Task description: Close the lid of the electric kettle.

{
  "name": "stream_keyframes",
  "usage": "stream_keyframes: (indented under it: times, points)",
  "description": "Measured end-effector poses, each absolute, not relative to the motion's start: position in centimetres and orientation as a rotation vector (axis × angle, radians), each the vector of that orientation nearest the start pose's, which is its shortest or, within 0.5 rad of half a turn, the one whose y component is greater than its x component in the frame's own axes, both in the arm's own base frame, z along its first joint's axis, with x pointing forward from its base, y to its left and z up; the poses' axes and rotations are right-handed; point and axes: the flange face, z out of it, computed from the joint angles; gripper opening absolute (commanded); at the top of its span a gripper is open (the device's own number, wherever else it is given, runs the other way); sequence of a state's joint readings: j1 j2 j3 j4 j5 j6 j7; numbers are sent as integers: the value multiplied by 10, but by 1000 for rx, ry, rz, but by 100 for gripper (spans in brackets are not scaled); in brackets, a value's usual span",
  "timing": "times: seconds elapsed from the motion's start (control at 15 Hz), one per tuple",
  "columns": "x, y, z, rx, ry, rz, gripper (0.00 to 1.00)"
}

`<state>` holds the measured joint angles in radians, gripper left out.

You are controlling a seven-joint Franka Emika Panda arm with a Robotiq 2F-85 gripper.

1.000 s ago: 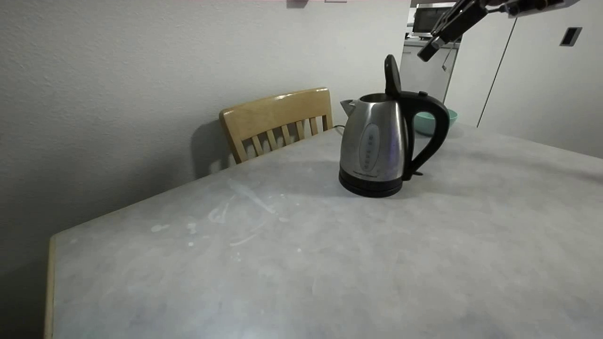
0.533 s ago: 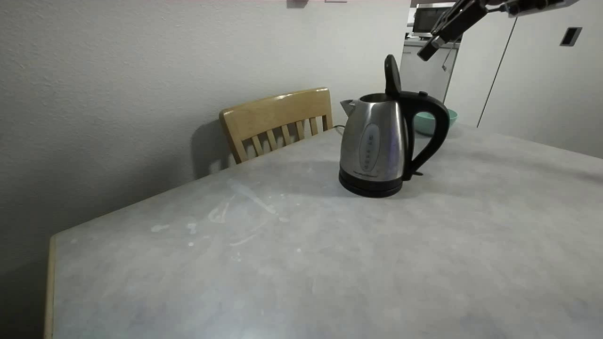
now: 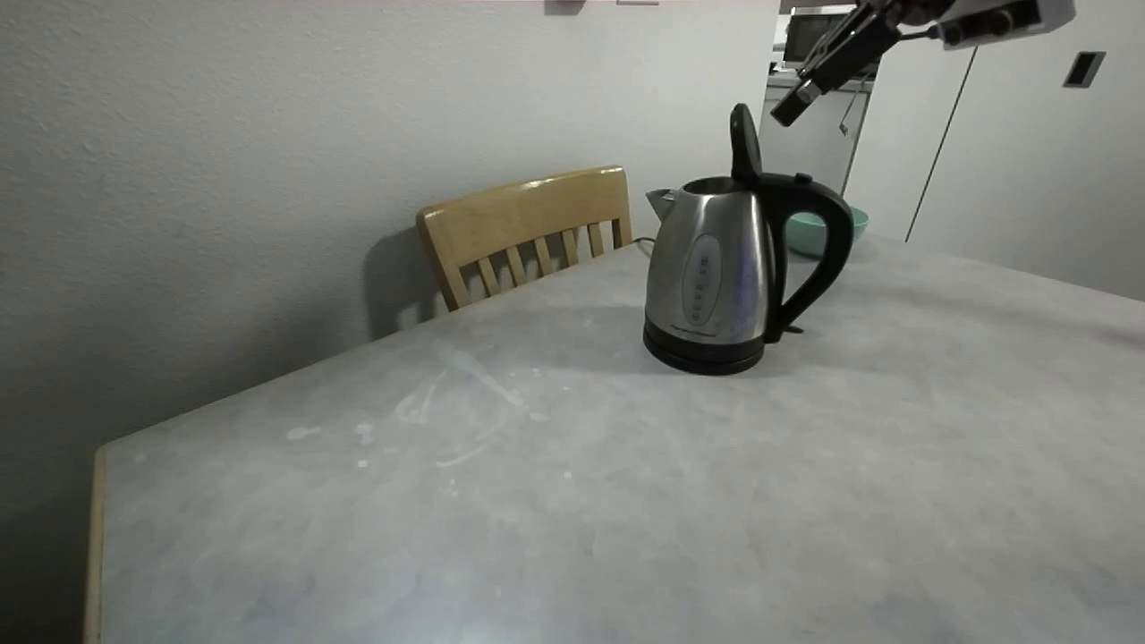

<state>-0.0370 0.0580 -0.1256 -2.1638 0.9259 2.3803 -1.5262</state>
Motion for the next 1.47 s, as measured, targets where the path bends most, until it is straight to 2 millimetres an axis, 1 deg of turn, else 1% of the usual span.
stream_keyframes:
  times: [0.33, 0.6, 0.87, 1.13, 1.47]
  points:
    - [588, -64, 354, -2546, -1033, -856, 0]
    - [613, -48, 336, -2561, -1106, -878, 0]
    - [631, -38, 334, -2574, -1177, -899, 0]
    - [639, -38, 338, -2639, -1279, -912, 0]
    - [644, -42, 339, -2770, -1262, -895, 0]
